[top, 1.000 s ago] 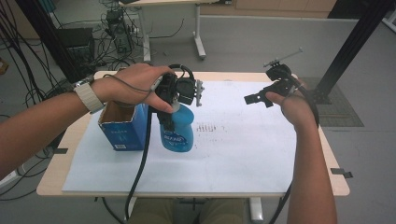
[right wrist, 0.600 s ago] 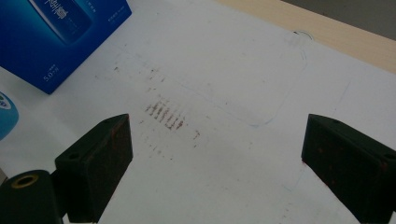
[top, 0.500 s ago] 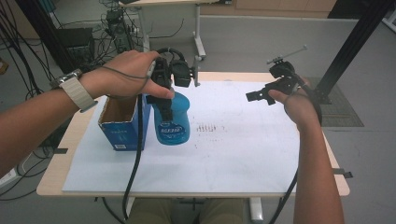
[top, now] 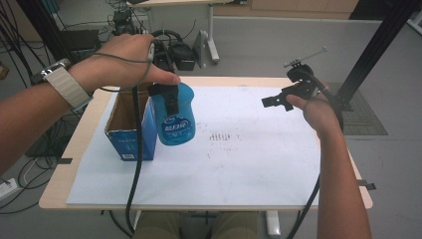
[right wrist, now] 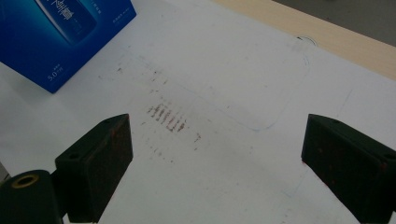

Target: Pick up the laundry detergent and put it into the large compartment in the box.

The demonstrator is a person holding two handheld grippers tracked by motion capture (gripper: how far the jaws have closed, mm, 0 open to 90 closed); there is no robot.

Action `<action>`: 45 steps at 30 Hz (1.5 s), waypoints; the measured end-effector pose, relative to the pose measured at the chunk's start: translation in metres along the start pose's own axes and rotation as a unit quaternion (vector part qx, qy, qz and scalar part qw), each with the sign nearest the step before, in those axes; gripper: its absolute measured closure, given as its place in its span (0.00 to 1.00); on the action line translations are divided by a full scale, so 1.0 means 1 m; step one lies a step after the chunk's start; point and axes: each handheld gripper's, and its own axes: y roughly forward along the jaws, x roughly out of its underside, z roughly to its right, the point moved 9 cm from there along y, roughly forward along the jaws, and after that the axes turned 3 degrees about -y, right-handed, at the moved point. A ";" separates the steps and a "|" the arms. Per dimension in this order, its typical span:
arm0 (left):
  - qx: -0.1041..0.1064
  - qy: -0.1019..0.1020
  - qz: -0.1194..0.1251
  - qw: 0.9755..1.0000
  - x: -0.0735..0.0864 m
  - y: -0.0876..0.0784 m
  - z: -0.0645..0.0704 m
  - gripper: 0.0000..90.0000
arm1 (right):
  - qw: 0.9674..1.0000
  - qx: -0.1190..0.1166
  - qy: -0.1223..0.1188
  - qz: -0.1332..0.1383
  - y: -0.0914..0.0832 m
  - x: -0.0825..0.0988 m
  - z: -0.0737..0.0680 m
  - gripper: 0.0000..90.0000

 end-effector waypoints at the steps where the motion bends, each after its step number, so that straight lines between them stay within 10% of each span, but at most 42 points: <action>1: -0.001 -0.012 0.003 1.000 0.001 -0.002 -0.001 0.42 | 1.000 0.000 -0.001 0.000 0.000 -0.001 0.000 0.10; 12: 0.001 -0.109 0.014 0.994 0.017 -0.026 -0.021 0.42 | 1.000 -0.009 -0.013 0.006 0.001 -0.004 -0.002 0.10; 19: -0.009 -0.186 0.017 0.982 0.025 -0.041 -0.031 0.42 | 1.000 -0.014 -0.016 0.010 0.001 -0.006 0.000 0.10; 20: -0.007 -0.210 0.024 0.977 0.029 -0.045 -0.035 0.42 | 1.000 -0.014 -0.016 0.012 0.002 -0.006 0.001 0.10; 28: 0.000 -0.257 0.028 0.966 0.038 -0.058 -0.046 0.42 | 0.999 -0.021 -0.019 0.015 0.005 -0.006 0.004 0.10; 29: -0.001 -0.275 0.031 0.961 0.041 -0.061 -0.050 0.42 | 0.999 -0.023 -0.019 0.017 0.006 -0.006 0.004 0.10; 33: -0.002 -0.296 0.033 0.955 0.045 -0.064 -0.054 0.42 | 0.999 -0.025 -0.020 0.018 0.007 -0.007 0.005 0.10; 35: -0.001 -0.327 0.033 0.944 0.051 -0.065 -0.061 0.42 | 0.999 -0.027 -0.023 0.019 0.008 -0.007 0.006 0.10; 39: 0.001 -0.351 0.036 0.936 0.057 -0.067 -0.067 0.42 | 0.999 -0.030 -0.024 0.021 0.009 -0.008 0.007 0.10; 41: 0.002 -0.378 0.038 0.925 0.065 -0.068 -0.073 0.42 | 0.999 -0.032 -0.026 0.020 0.010 -0.009 0.007 0.10; 45: 0.000 -0.397 0.036 0.917 0.072 -0.069 -0.078 0.42 | 0.999 -0.034 -0.027 0.021 0.013 -0.010 0.008 0.10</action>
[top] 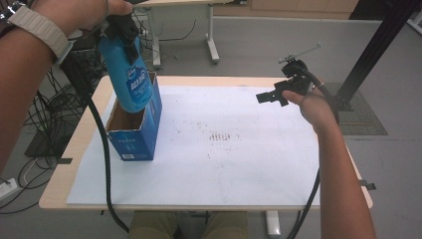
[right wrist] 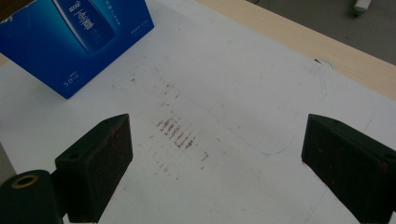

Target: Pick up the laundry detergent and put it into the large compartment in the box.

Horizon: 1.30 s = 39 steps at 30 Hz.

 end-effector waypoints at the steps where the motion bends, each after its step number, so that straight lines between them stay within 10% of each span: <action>1: 0.000 -0.008 0.002 1.000 0.001 0.000 -0.003 0.42 | 1.000 0.000 0.000 0.000 0.000 0.000 0.000 0.10; 17: 0.001 -0.096 0.005 0.995 0.009 0.000 -0.044 0.42 | 1.000 -0.011 -0.005 0.002 0.010 -0.001 0.003 0.10; 39: 0.000 -0.127 0.003 0.992 0.003 0.013 -0.059 0.42 | 1.000 -0.014 -0.004 0.003 0.017 -0.001 0.006 0.09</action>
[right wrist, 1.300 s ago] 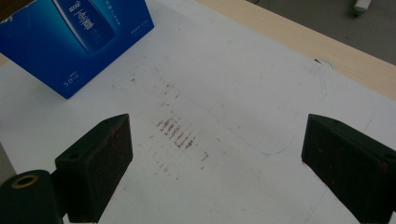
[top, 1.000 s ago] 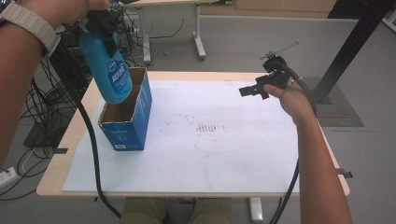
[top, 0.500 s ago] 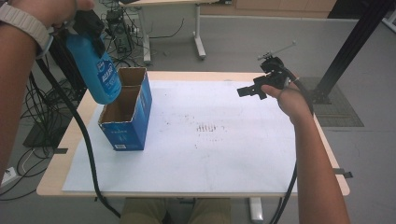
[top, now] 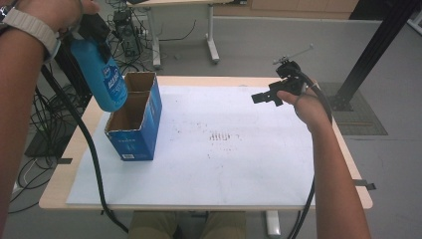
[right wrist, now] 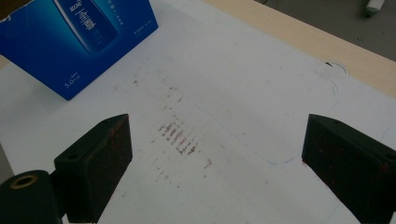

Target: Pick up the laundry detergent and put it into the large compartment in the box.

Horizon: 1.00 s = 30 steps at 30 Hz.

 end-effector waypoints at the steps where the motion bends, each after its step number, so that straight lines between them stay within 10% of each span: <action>1: 0.000 -0.001 -0.001 1.000 -0.001 0.001 0.000 0.42 | 1.000 0.000 0.001 0.000 0.000 0.000 0.000 0.09; 30: -0.007 -0.001 0.008 1.000 -0.021 0.039 -0.001 0.42 | 1.000 -0.003 0.003 -0.004 0.006 0.003 0.004 0.09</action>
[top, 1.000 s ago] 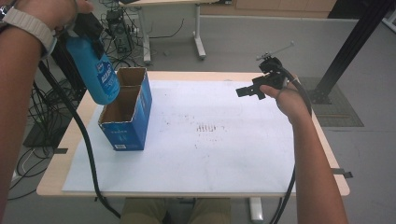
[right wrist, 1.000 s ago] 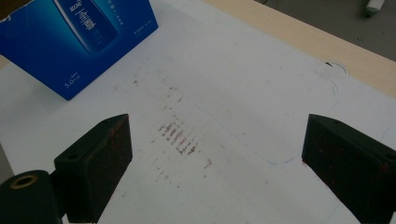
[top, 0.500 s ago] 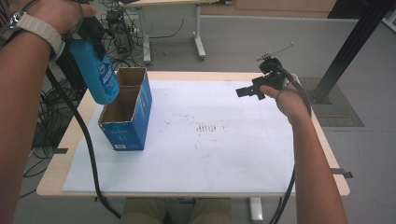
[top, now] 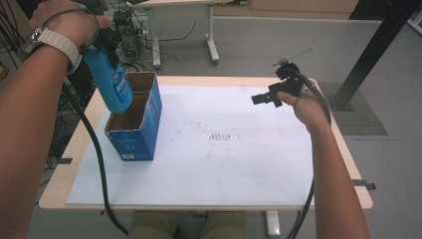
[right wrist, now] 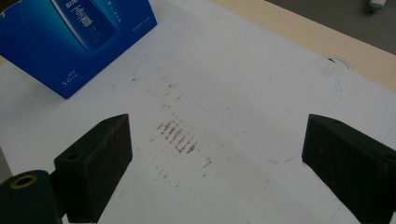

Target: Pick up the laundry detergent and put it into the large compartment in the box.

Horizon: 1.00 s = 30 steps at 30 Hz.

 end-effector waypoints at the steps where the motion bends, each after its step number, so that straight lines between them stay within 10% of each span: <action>1: -0.002 0.002 0.001 1.000 -0.001 0.002 0.000 0.42 | 1.000 0.000 0.000 -0.001 0.000 0.000 0.000 0.09; 30: 0.003 0.003 0.002 1.000 -0.011 0.045 -0.005 0.42 | 1.000 0.002 0.004 -0.004 0.004 0.002 0.002 0.09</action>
